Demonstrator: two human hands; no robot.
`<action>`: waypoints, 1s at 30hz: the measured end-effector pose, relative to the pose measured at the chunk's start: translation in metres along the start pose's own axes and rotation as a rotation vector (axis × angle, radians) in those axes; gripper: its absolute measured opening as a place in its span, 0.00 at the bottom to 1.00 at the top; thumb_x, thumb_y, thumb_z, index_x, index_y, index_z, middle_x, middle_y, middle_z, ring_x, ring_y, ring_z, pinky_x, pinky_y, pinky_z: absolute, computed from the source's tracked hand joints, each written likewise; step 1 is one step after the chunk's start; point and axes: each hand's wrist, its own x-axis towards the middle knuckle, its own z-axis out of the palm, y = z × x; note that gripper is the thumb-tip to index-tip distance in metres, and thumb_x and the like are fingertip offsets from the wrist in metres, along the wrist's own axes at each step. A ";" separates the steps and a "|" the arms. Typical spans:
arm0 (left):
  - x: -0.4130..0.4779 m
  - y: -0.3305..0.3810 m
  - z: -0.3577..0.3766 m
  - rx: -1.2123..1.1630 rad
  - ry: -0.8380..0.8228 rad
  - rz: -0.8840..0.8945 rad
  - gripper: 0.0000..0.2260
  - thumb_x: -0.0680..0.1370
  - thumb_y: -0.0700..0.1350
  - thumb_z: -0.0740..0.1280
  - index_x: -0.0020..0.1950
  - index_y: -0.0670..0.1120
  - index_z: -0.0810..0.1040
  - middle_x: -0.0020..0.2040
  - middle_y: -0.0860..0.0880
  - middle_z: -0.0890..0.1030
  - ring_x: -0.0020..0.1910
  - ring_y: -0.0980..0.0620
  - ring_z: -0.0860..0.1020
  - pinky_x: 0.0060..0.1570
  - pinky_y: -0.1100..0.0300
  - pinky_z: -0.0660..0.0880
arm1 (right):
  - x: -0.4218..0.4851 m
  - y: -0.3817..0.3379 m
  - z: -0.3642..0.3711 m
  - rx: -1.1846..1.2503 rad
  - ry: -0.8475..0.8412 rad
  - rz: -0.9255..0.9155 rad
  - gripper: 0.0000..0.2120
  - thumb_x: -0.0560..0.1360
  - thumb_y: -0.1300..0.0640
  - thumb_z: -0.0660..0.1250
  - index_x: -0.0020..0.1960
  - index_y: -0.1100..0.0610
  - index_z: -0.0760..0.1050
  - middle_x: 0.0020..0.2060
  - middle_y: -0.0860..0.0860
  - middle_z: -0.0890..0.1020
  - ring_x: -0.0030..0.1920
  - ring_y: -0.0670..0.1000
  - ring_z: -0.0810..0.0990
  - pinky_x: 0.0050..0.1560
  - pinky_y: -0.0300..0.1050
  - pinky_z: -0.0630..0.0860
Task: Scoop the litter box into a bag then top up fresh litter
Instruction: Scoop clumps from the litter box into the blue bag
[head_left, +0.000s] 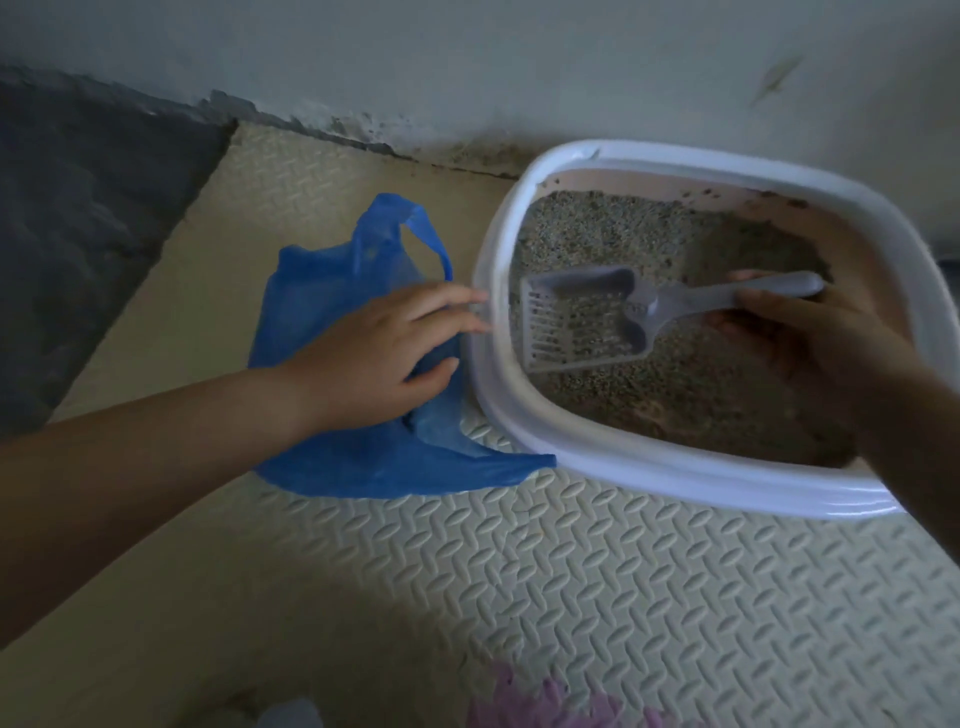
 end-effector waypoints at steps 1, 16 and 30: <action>0.008 0.003 0.006 0.018 -0.021 0.017 0.19 0.78 0.51 0.56 0.66 0.49 0.74 0.71 0.52 0.67 0.67 0.55 0.68 0.64 0.69 0.59 | 0.003 0.001 -0.010 -0.012 0.020 0.002 0.05 0.71 0.62 0.68 0.47 0.57 0.77 0.36 0.51 0.85 0.42 0.48 0.84 0.49 0.40 0.80; 0.102 0.046 0.072 -0.074 -0.166 0.065 0.22 0.78 0.58 0.52 0.60 0.50 0.78 0.59 0.55 0.75 0.57 0.60 0.70 0.53 0.67 0.63 | 0.053 0.008 -0.117 -0.294 0.005 -0.132 0.08 0.69 0.58 0.69 0.48 0.55 0.78 0.38 0.48 0.83 0.42 0.48 0.82 0.47 0.40 0.79; 0.108 0.045 0.091 -0.145 -0.159 0.079 0.15 0.76 0.57 0.58 0.38 0.51 0.79 0.34 0.55 0.73 0.32 0.54 0.73 0.29 0.53 0.72 | 0.084 -0.016 -0.161 -0.385 -0.291 -0.040 0.14 0.74 0.67 0.63 0.43 0.50 0.80 0.42 0.46 0.83 0.52 0.49 0.82 0.50 0.42 0.79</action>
